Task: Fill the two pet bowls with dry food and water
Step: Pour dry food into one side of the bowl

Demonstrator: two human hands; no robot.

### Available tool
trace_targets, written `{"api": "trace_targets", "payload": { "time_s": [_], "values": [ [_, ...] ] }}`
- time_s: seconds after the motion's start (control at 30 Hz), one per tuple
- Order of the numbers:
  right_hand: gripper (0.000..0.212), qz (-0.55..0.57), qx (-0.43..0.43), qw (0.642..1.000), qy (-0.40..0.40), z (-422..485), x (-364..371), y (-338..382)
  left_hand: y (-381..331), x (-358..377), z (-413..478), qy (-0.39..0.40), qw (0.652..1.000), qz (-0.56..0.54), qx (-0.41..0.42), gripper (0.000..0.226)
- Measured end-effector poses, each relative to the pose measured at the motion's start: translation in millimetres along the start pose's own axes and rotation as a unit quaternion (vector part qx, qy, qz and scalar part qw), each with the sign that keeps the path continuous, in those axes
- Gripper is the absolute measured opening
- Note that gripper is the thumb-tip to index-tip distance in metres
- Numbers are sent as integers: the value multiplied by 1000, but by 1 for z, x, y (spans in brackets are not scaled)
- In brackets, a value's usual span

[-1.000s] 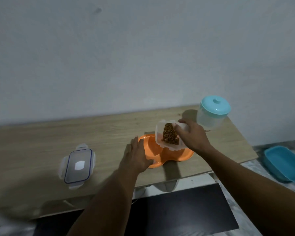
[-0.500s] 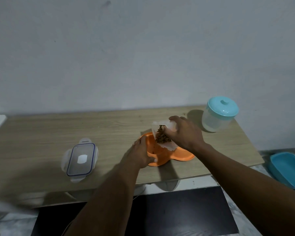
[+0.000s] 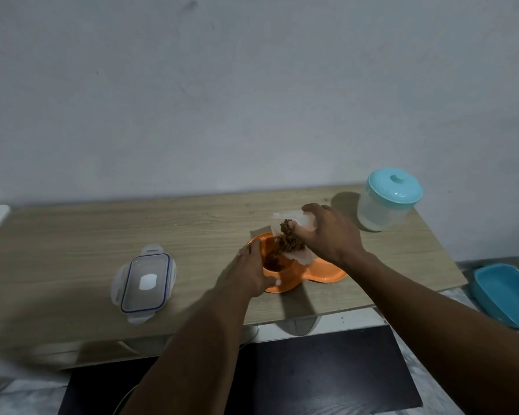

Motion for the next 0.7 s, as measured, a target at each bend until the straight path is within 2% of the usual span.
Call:
{"api": "trace_targets", "payload": {
  "time_s": [0.2,0.37,0.47,0.53,0.63,0.7],
  "values": [
    [68,17,23,1000,-2,0,-2,-9,0,1,2,-1,1000,0,-3,116],
    [73,88,93,992,-6,-2,-5,-18,1,2,1,-5,1000,5,2,115],
    [60,159,156,975,-19,-3,-6,-23,0,1,1,-3,1000,6,0,116],
    [55,222,224,948,-33,-5,-6,-27,0,0,1,-2,1000,1,-3,116],
    [49,341,351,872,-12,-12,-4,-32,0,0,1,-1,1000,-19,-5,116],
    [25,410,398,821,12,-20,-2,-33,1,0,1,1,1000,-25,-5,117]
  ]
}}
Point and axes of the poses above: each hand's wrist, its own z-axis towards the middle knuckle, its own x-axis out of the palm, y = z × x, the point moved 1 cm from there along z, towards the middle knuckle, and after that the axes turned 9 degrees about -y, right-handed, at the moved point
